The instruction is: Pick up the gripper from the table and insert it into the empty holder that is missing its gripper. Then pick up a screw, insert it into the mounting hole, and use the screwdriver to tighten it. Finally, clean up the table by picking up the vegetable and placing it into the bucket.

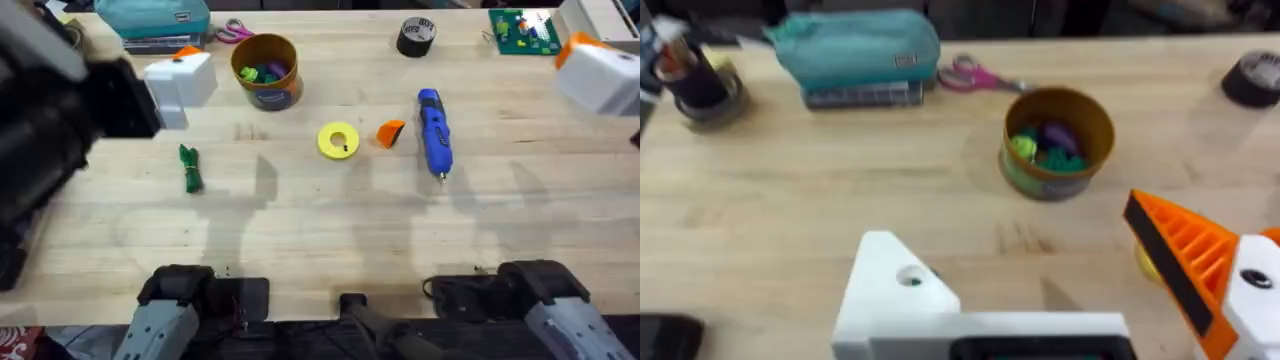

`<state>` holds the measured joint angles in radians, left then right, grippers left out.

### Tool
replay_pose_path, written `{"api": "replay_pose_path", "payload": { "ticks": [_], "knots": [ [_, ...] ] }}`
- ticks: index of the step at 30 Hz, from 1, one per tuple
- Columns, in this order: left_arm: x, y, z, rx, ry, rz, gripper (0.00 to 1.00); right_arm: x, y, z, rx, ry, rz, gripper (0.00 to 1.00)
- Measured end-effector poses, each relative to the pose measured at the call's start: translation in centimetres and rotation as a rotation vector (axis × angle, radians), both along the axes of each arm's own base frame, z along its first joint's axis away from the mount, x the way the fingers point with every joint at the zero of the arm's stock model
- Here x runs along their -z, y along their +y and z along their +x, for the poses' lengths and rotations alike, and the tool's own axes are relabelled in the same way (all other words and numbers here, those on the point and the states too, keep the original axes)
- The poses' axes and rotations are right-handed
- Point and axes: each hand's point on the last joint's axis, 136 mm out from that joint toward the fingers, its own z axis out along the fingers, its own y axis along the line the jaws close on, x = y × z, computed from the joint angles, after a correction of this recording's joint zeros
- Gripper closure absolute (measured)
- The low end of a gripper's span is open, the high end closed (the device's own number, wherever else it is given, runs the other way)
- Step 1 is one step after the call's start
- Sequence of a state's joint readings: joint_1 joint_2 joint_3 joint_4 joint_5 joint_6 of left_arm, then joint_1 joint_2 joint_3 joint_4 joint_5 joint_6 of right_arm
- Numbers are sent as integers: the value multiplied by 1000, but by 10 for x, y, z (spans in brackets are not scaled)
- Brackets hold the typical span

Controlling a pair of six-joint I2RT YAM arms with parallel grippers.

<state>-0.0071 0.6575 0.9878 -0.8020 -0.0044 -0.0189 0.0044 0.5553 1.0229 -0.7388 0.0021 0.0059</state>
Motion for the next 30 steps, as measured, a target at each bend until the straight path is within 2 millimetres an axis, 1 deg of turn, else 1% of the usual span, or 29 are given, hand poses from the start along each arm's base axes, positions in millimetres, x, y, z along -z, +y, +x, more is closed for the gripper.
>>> {"api": "replay_pose_path", "payload": {
  "ticks": [3, 6, 9, 13, 15, 17, 21, 30],
  "knots": [
    [6, 0, 10, 0, 110, 0, 16, 12, 0, 10, -6, 169, -13, 6],
    [19, 0, 18, -1, 213, 1, 15, 29, 0, 19, -16, 337, -28, 6],
    [42, 0, 23, -1, 325, 1, 16, 51, 0, 26, -24, 489, -36, 5],
    [75, 0, 22, -1, 483, 3, 16, 84, 0, 30, -31, 671, -40, 6],
    [86, 0, 22, -1, 539, 3, 15, 98, 0, 32, -35, 741, -42, 6],
    [95, 0, 23, -1, 577, 3, 15, 107, 0, 36, -36, 783, -42, 5],
    [107, 0, 27, -1, 626, 4, 15, 118, 0, 41, -40, 828, -44, 5],
    [117, 0, 29, -4, 667, 0, 15, 122, 0, 45, -40, 841, -44, 6]
  ]
}}
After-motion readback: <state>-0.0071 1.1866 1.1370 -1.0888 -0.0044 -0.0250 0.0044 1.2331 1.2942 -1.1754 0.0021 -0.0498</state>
